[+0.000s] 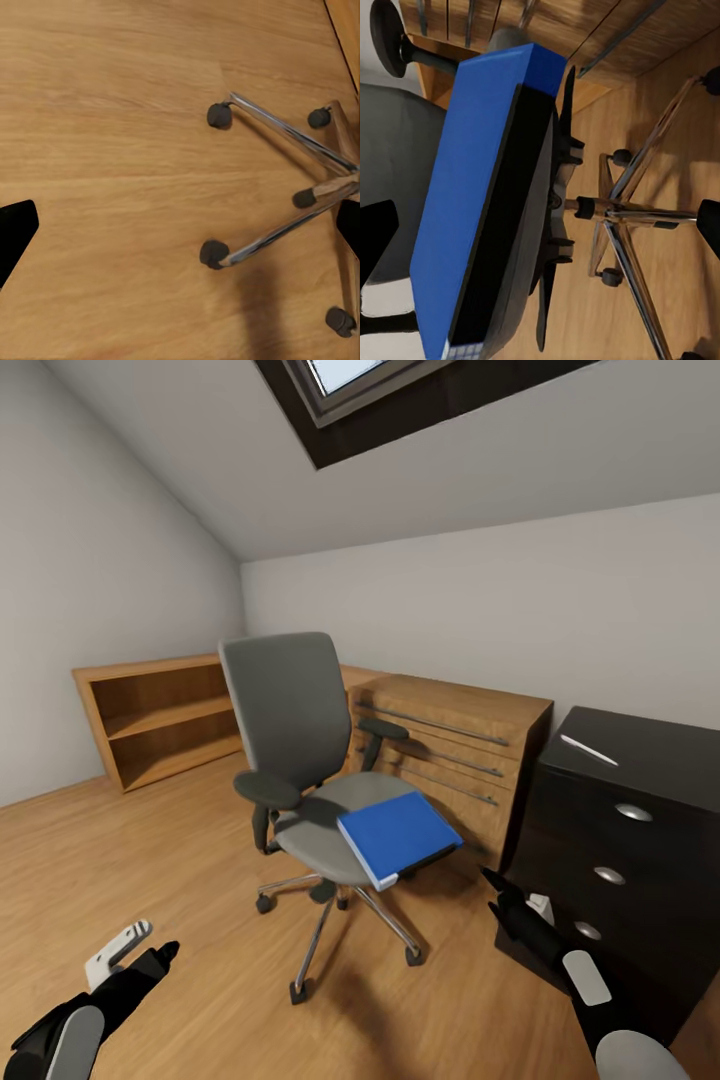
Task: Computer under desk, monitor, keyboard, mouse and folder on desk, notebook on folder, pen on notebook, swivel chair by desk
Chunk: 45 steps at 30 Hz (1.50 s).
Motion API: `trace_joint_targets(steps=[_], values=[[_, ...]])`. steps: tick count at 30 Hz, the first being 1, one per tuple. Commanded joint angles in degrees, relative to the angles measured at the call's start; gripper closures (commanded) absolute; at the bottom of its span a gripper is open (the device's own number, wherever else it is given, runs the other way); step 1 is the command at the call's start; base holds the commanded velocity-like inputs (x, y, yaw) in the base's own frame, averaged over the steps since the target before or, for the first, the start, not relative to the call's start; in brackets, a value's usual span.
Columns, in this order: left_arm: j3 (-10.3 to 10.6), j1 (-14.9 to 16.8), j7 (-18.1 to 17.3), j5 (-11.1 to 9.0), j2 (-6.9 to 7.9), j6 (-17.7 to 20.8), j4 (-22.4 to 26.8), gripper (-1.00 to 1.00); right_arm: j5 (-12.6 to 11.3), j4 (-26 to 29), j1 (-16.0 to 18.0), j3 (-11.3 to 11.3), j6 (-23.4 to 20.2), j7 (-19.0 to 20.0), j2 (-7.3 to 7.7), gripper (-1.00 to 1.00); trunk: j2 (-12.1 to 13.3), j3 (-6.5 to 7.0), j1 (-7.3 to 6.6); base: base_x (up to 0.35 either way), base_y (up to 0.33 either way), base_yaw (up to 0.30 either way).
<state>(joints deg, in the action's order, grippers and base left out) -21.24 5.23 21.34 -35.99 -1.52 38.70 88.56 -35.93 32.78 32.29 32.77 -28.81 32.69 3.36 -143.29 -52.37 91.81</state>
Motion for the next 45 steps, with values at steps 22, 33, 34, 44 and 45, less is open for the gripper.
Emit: trace_joint_targets(steps=[22,33,34,44,45], values=[[-1.1,0.0,0.5,-1.1,-0.06,0.2,-0.5,-1.0,-0.2,-0.1,0.0,0.1,-0.5,0.0,-0.09,-1.0,0.0,-0.06,0.01,0.108,0.015,0.0],[-0.9,0.0,0.4,-1.1,-0.06,0.2,-1.6,-1.0,-0.2,-0.1,0.0,0.1,-0.5,0.0,-0.08,-1.0,0.0,-0.06,0.01,0.084,0.055,0.0],[-0.9,0.0,0.5,-1.1,-0.06,0.2,-1.6,-1.0,-0.2,-0.1,0.0,0.1,-0.5,0.0,-0.09,-1.0,0.0,-0.06,0.01,0.013,0.008,0.0],[-0.9,0.0,0.3,-1.0,-0.06,0.2,-1.7,-1.0,-0.1,-0.1,0.0,0.1,-0.5,0.0,-0.08,-1.0,0.0,-0.06,0.01,0.057,0.039,0.0],[-0.9,0.0,0.3,-1.0,-0.06,0.2,-1.7,-1.0,-0.1,-0.1,0.0,0.1,-0.5,0.0,-0.06,-1.0,0.0,-0.06,0.01,0.057,0.037,0.0]])
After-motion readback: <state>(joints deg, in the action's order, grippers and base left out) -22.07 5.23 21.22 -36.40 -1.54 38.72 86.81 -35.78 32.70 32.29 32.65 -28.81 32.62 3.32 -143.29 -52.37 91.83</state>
